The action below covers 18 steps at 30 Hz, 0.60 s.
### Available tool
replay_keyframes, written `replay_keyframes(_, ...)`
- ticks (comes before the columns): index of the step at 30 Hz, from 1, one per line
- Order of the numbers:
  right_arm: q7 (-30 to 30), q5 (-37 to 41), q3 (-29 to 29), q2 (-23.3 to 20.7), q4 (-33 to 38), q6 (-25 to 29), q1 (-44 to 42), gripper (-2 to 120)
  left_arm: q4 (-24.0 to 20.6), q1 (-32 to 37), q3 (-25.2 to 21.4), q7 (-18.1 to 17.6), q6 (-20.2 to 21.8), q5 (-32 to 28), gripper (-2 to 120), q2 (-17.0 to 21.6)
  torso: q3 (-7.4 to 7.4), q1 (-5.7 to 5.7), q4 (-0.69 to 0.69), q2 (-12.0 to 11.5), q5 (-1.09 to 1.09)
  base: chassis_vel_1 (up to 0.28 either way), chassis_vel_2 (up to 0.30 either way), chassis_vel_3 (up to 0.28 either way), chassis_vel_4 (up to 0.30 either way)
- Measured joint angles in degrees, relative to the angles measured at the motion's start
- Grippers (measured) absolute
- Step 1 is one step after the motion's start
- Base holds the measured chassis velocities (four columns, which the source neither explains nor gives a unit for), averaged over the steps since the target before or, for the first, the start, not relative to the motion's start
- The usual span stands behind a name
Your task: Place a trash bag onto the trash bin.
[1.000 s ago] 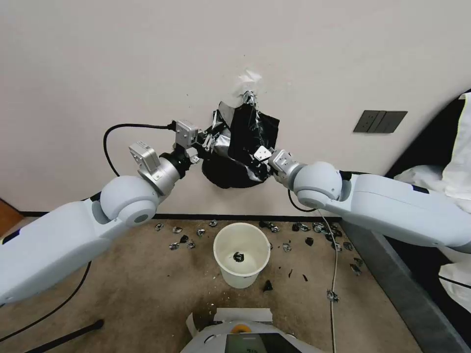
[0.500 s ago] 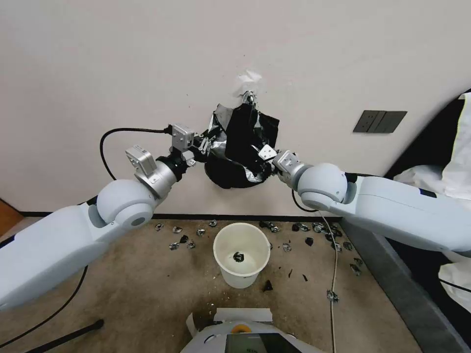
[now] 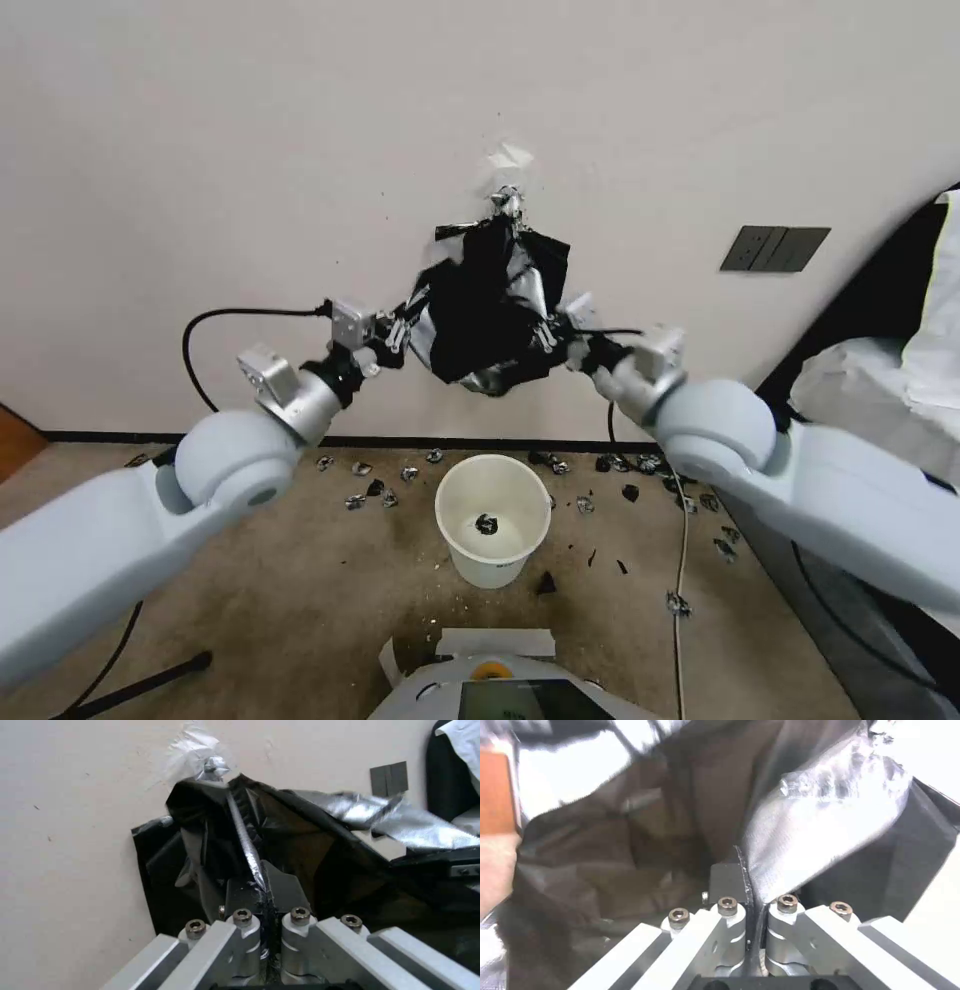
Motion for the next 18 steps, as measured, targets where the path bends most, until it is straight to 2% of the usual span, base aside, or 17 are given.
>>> replay_keyframes(2, 0.0, -0.7, 4.8, 0.6, 2.4, 0.0, -7.5, 0, -1.9, 4.7, -2.5, -0.4, 0.1, 0.3, 0, 0.6, 0.00, 0.00, 0.01, 0.0, 0.01, 0.000, 0.000, 0.000, 0.000)
replay_keyframes(6, 0.2, -2.5, 6.9, 2.3, 4.3, -0.1, -13.8, 0, -3.5, 8.1, -3.3, -0.7, 0.1, 1.6, 0, 0.5, 0.00, 0.00, 0.01, 0.0, 0.01, 0.000, 0.000, 0.000, 0.000)
replay_keyframes(11, 0.7, -3.6, 7.3, 3.9, 5.2, -0.2, -16.6, 0, -3.8, 8.9, -3.1, -0.7, 0.3, 2.2, 0, -0.1, 0.00, 0.00, 0.01, 0.0, 0.01, 0.000, 0.000, 0.000, 0.000)
replay_keyframes(14, 1.4, -4.1, 7.4, 5.2, 5.3, -0.4, -18.6, 0, -3.0, 8.6, -2.0, -0.7, 0.4, 2.8, 0, -0.6, 0.00, 0.00, 0.01, 0.0, 0.01, 0.000, 0.000, 0.000, 0.000)
replay_keyframes(18, 2.4, -6.0, 7.7, 7.6, 4.0, -0.3, -23.2, 0, -0.1, 6.5, 2.3, -0.6, 0.4, 4.6, 0, -3.7, 0.00, 0.00, 0.02, 0.0, 0.01, 0.000, 0.000, 0.000, 0.000)
